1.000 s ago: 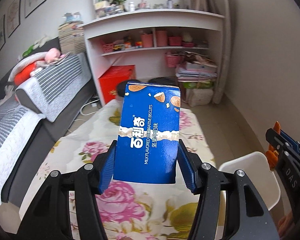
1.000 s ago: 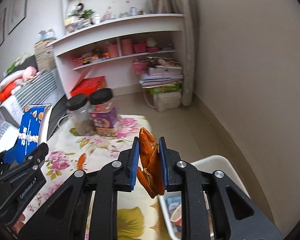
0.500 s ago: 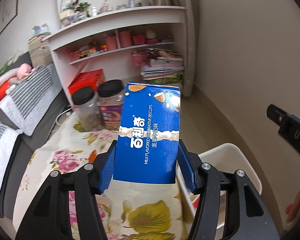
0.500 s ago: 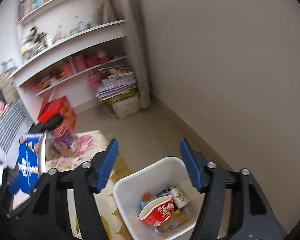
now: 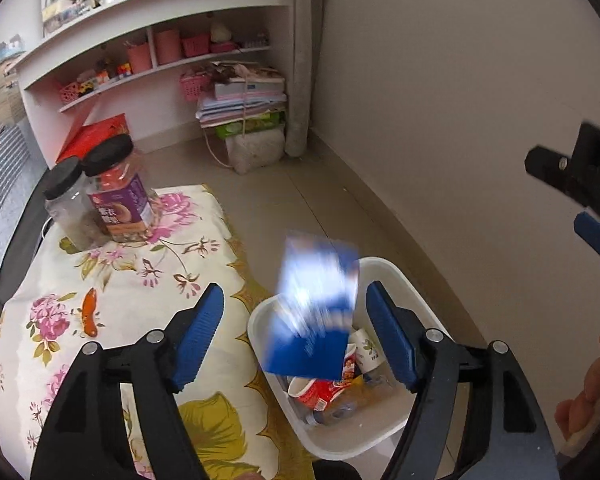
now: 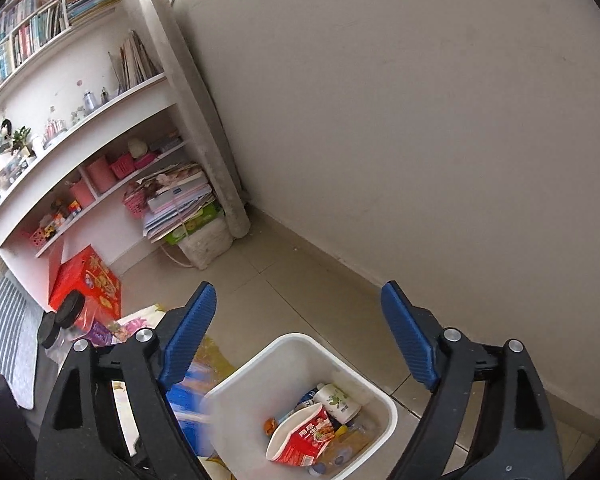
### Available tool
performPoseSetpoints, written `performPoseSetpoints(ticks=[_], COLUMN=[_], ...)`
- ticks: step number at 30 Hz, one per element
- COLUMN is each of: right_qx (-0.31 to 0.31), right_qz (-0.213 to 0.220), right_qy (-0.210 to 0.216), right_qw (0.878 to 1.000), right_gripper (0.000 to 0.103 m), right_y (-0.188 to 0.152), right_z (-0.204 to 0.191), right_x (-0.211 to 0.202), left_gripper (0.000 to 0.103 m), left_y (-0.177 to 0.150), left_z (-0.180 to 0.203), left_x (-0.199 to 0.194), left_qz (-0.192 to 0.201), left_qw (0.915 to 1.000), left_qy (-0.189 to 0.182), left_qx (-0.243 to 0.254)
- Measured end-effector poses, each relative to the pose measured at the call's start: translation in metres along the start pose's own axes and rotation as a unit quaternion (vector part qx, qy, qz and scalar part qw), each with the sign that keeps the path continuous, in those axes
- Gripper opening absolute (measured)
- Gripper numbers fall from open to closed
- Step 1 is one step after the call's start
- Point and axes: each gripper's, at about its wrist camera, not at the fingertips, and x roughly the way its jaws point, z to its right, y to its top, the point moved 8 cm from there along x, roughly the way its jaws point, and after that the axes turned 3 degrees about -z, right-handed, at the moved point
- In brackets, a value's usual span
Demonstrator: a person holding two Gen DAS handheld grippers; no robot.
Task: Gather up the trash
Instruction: 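Move the left gripper back to the table and grasp the last orange peel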
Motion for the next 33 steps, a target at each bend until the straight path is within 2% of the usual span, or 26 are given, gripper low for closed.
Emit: performPoseSetpoints(ticks=[5, 8, 11, 16, 21, 24, 27, 33], right_qx=[-0.023, -0.049, -0.073, -0.105, -0.148, -0.17, -0.186, -0.201], right_qz=[0.001, -0.005, -0.033, -0.078, -0.117, -0.134, -0.14, -0.154], right_qy=[-0.001, 0.003, 0.017, 0.042, 0.064, 0.073, 0.075, 0.075], right_qw=[1.0, 0.999, 0.997, 0.991, 0.98, 0.974, 0.97, 0.964], right_gripper=[0.087, 0.092, 0.095, 0.096, 0.096, 0.096, 0.096, 0.096], right_y=[-0.003, -0.011, -0.023, -0.045, -0.07, -0.082, -0.09, -0.1], right_z=[-0.019, -0.035, -0.056, -0.093, -0.136, -0.159, -0.175, -0.188], right_x=[0.004, 0.007, 0.015, 0.028, 0.04, 0.046, 0.05, 0.056], left_gripper=[0.074, 0.076, 0.078, 0.079, 0.079, 0.079, 0.079, 0.07], left_y=[-0.005, -0.008, -0.014, -0.031, -0.049, -0.059, -0.068, -0.084], left_z=[-0.013, -0.039, -0.074, -0.145, -0.225, -0.268, -0.294, -0.313], left_x=[0.009, 0.015, 0.026, 0.054, 0.082, 0.1, 0.115, 0.146], left_qz=[-0.008, -0.016, -0.036, -0.081, -0.121, -0.151, -0.172, -0.213], left_qw=[0.9999, 0.9993, 0.997, 0.9875, 0.9721, 0.963, 0.9571, 0.9477], left_qy=[0.007, 0.03, 0.056, 0.119, 0.173, 0.182, 0.181, 0.152], left_qx=[0.0, -0.014, -0.038, -0.065, -0.102, -0.129, -0.148, -0.183])
